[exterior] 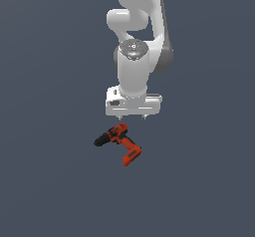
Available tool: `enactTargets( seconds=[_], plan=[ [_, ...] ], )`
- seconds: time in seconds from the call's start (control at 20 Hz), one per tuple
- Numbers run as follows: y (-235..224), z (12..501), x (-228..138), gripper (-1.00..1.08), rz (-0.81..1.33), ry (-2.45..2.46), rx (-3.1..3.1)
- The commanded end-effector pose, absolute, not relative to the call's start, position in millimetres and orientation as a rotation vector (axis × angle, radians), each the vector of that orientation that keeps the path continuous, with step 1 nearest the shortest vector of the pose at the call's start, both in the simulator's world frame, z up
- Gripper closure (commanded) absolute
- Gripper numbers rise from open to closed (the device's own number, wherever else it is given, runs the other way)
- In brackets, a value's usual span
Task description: Pick up the object and move it to a goal position.
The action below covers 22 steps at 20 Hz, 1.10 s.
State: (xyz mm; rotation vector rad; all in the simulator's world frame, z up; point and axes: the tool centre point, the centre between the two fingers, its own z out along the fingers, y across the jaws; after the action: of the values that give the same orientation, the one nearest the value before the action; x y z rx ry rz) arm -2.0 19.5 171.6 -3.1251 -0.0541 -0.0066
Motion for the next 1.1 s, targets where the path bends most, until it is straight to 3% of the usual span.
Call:
enactTargets(
  seconds=[0.0, 1.05],
  plan=[
    [19.5, 171.6, -1.9, -0.60, -0.007, -0.054, -3.125],
    [2.7, 165.6, 13.4, -0.60, 0.073, 0.081, -3.110]
  ],
)
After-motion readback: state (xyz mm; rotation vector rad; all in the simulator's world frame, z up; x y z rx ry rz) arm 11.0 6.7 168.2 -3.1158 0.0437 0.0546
